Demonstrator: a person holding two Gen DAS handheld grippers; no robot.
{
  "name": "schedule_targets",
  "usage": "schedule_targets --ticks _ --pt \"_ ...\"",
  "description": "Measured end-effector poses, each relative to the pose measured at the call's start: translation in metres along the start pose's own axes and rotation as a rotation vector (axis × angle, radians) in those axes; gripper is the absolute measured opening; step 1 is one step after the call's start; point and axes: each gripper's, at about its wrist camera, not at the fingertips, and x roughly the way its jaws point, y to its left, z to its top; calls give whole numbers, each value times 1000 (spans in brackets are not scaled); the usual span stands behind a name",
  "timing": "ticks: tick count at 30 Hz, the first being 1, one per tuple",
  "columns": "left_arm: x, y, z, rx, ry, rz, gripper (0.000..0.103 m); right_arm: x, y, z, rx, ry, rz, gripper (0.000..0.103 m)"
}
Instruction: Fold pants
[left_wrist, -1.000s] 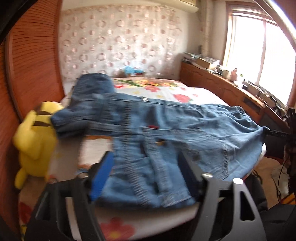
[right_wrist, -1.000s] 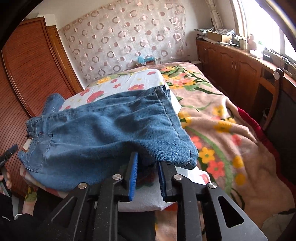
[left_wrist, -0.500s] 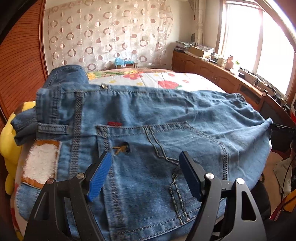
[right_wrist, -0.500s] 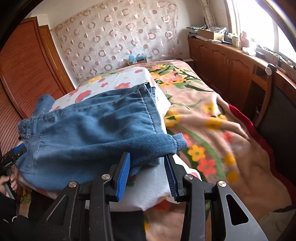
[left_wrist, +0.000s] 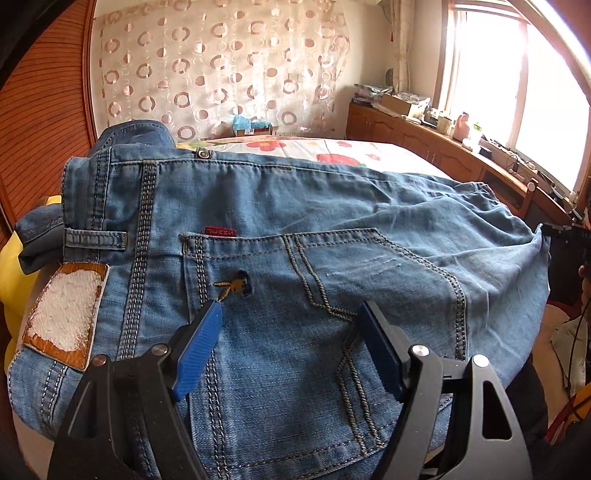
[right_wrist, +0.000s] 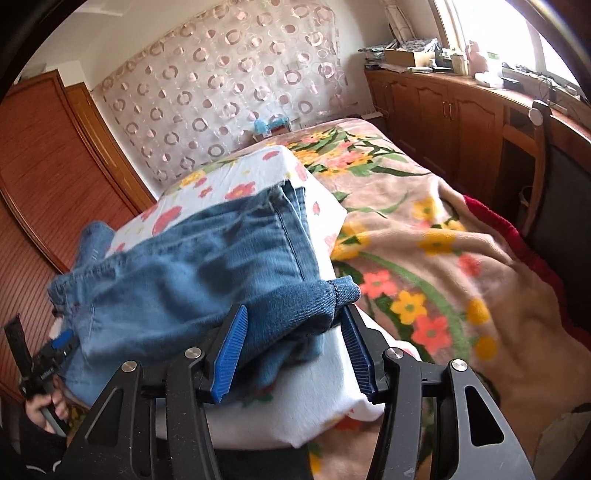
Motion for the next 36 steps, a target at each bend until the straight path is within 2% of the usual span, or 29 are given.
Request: schedule_targets --ticks 2,4,10,12,14,18,27,31,36 --pt "0 0 0 -2 -1 -2 77 2 -3 2 39 -10 21 55" --pt "1 -1 0 -1 -2 -1 77 7 -7 4 66 3 -25 54" --pt "1 0 0 -1 -2 0 77 19 -13 8 98 30 -50 54" --pt "1 -1 0 -1 -1 -1 77 22 -10 11 93 41 -42 37" --pt "1 0 -1 -1 3 -1 77 23 -4 13 63 43 -40 15" --pt "-2 0 3 -4 18 0 77 14 15 17 -15 7 -9 14" --pt "-34 6 16 -31 -48 -5 77 -7 94 56 -196 -78 129 13" --pt "-51 11 21 -45 -89 2 77 -6 143 73 -279 -92 223 13" --pt "-71 24 27 -60 -132 25 77 -1 206 91 -342 -84 380 13"
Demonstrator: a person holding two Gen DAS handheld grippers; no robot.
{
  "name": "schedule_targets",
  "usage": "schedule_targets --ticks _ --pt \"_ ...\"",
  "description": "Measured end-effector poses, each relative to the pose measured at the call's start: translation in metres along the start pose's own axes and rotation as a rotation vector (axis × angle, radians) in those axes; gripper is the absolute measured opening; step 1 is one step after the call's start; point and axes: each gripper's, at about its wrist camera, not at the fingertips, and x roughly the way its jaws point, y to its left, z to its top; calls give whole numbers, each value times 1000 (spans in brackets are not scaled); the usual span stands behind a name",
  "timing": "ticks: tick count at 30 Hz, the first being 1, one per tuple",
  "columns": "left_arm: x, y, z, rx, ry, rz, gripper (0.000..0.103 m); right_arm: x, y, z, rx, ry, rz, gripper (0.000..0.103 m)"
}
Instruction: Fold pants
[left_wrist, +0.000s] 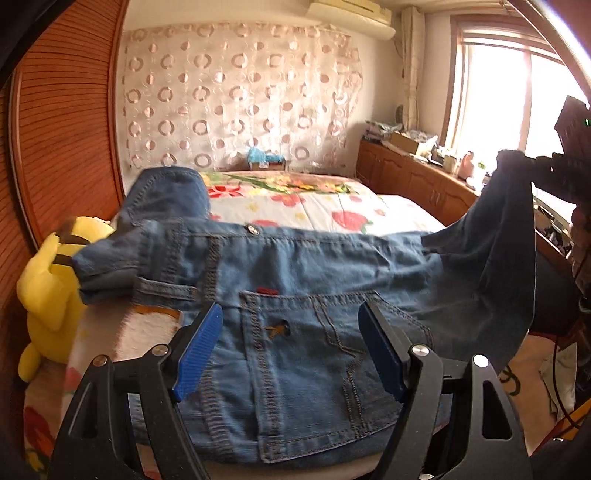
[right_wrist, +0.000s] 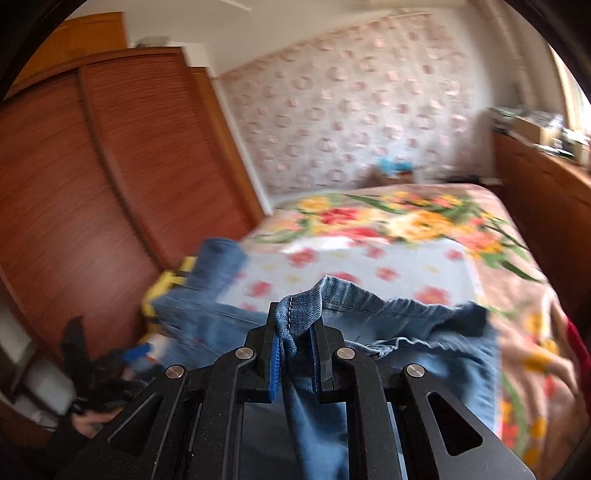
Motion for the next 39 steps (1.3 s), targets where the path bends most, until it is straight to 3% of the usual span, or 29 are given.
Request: schedule_targets --ticks 3,6,7,8,10,17,27,31,35,39 --pt "-7 8 2 -16 -14 8 77 21 28 11 -45 20 64 13" --pt "-7 12 3 -23 -12 17 77 40 43 13 -84 53 68 13" --pt "-6 13 2 -26 -9 16 77 45 46 12 -95 62 61 15" --pt "-5 14 2 -27 -5 17 77 49 48 11 -102 72 44 24" --pt "-4 14 0 -28 0 17 77 48 44 11 -103 71 33 31" --pt "12 2 2 -13 21 -18 77 41 31 2 -94 70 -36 32" --pt "43 -37 6 20 68 -109 77 93 17 -14 -75 188 -103 39" --pt "58 -54 2 48 111 -157 67 117 16 -8 -98 221 -144 42" --pt "69 -64 -5 50 147 -190 56 139 24 12 -166 233 -130 44" --pt "71 -66 -10 39 156 -224 53 167 30 25 -202 250 -85 45"
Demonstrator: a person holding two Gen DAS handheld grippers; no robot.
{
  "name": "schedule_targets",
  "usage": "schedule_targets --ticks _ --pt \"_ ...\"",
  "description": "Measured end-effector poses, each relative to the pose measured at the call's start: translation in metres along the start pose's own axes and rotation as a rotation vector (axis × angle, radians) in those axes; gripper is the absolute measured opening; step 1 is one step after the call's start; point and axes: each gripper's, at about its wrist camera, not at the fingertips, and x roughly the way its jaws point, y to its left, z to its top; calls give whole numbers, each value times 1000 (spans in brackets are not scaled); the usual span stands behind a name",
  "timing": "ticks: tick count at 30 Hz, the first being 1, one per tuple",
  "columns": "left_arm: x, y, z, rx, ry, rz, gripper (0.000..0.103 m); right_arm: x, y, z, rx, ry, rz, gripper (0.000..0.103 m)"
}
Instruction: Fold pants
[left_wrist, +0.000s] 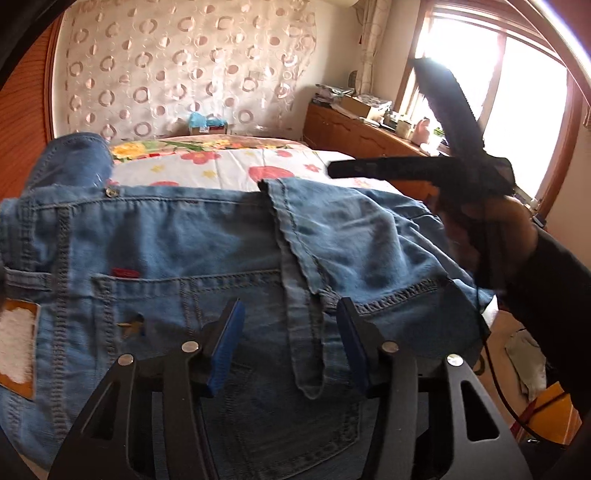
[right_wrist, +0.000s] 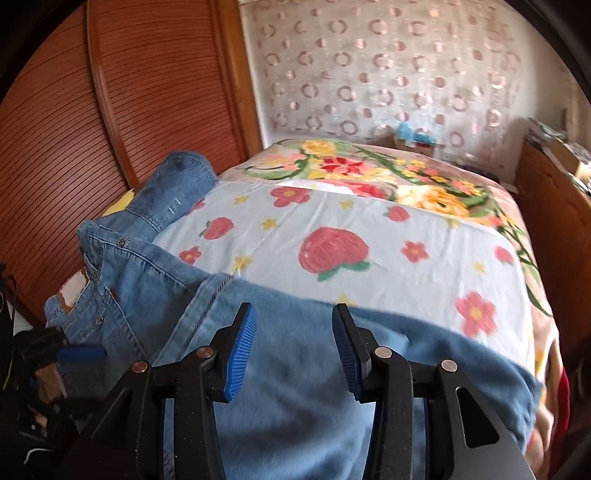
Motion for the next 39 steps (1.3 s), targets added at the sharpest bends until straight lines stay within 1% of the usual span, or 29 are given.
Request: schedule_targets --ticks 4,6,7,8,11,12,15,16,17,18,19,20,21,23,24,26,29,31,33,34,37,38,39 --pt "2 -3 -4 0 7 -21 48 28 3 11 -11 41 27 46" --pt "3 -5 -5 5 12 -36 43 39 2 13 -10 69 45 46" --pt "5 -7 -6 8 22 -50 39 43 -1 14 -11 77 44 46" --pt "6 -8 -6 11 29 -55 37 49 -3 15 -15 85 40 46" --pt "9 -12 -9 18 37 -48 37 59 -16 16 -13 117 77 46" --pt "10 -11 -10 16 39 -48 37 61 -17 17 -16 121 77 46" --pt "13 -12 -12 5 47 -46 37 56 -23 19 -18 108 82 46" --pt "13 -12 -12 5 46 -44 37 55 -24 21 -15 104 86 38" --pt "12 -13 -12 8 44 -44 37 53 -25 18 -19 101 85 21" --pt "9 -15 -12 14 40 -45 37 55 -26 17 -21 104 88 13" --pt "8 -17 -12 20 36 -47 36 55 -25 17 -20 104 87 9" --pt "9 -19 -12 27 34 -48 30 52 -26 15 -22 103 95 3" --pt "10 -20 -12 32 33 -49 28 57 -28 13 -29 99 97 3" --pt "10 -23 -13 44 33 -50 22 47 -31 1 -34 72 98 2" --pt "9 -24 -13 53 30 -51 21 41 -31 0 -34 57 106 1" --pt "7 -26 -15 58 24 -61 15 21 -36 -14 -36 18 100 1" --pt "0 -30 -13 69 -1 -63 9 2 -36 -15 -37 -29 97 1" --pt "-10 -33 -10 82 -33 -56 9 -8 -32 -13 -48 -59 82 1" --pt "-21 -32 -5 78 -60 -57 9 -14 -29 -9 -56 -79 85 1" --pt "-33 -31 -1 78 -88 -54 8 -20 -26 -6 -62 -94 78 1" --pt "-60 -25 8 78 -141 -44 8 -37 -12 4 -76 -147 90 1" --pt "-74 -21 12 79 -167 -35 8 -44 -7 9 -79 -166 104 1" --pt "-81 -17 15 78 -178 -29 8 -47 -3 14 -82 -178 118 1"
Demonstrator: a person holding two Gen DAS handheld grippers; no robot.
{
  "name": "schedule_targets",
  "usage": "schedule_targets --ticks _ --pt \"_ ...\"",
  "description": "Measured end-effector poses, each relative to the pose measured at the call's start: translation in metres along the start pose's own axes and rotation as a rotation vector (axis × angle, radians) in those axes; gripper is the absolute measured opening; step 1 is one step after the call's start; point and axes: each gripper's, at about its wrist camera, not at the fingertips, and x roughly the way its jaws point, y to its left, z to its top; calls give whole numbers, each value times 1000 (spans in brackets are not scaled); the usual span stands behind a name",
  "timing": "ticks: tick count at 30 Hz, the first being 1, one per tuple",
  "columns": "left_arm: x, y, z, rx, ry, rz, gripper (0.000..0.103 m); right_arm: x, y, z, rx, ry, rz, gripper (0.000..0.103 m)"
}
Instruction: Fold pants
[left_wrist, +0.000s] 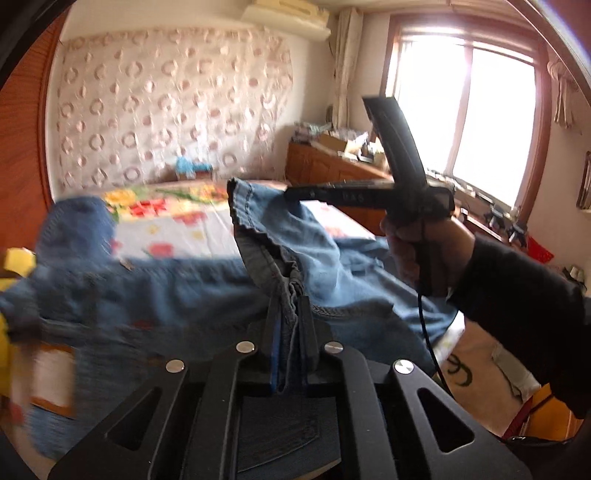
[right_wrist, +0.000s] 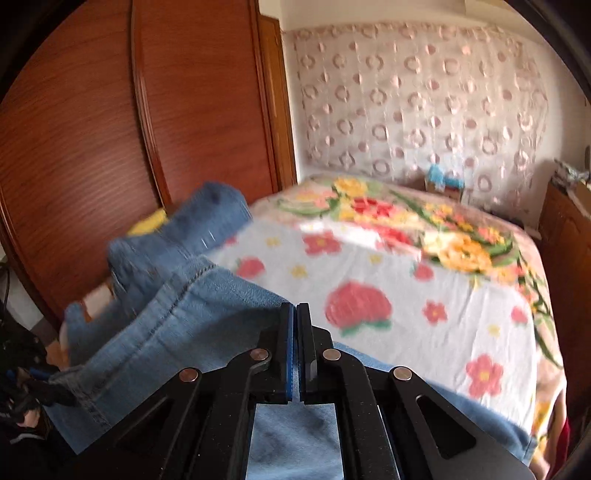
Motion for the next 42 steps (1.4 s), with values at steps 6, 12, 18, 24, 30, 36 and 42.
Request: schedule_targets --ticks 6,12,18,24,30,36,42 --pt "-60 40 11 -21 -69 102 8 2 47 36 -57 -65 66 1" --pt "-98 83 -4 -74 -80 211 8 30 93 58 -110 -87 127 1" --pt "-91 117 -28 -126 -9 277 8 85 118 61 -141 -29 152 1" --pt "-71 128 -55 -158 59 300 8 113 122 53 -121 39 89 1" --pt "-55 134 -65 -199 94 296 17 96 108 55 -86 68 46 33" --pt "-58 136 -66 -215 75 310 51 38 86 29 -43 42 -38 40" --pt "-55 135 -63 -203 75 305 73 -12 62 -21 11 70 -111 41"
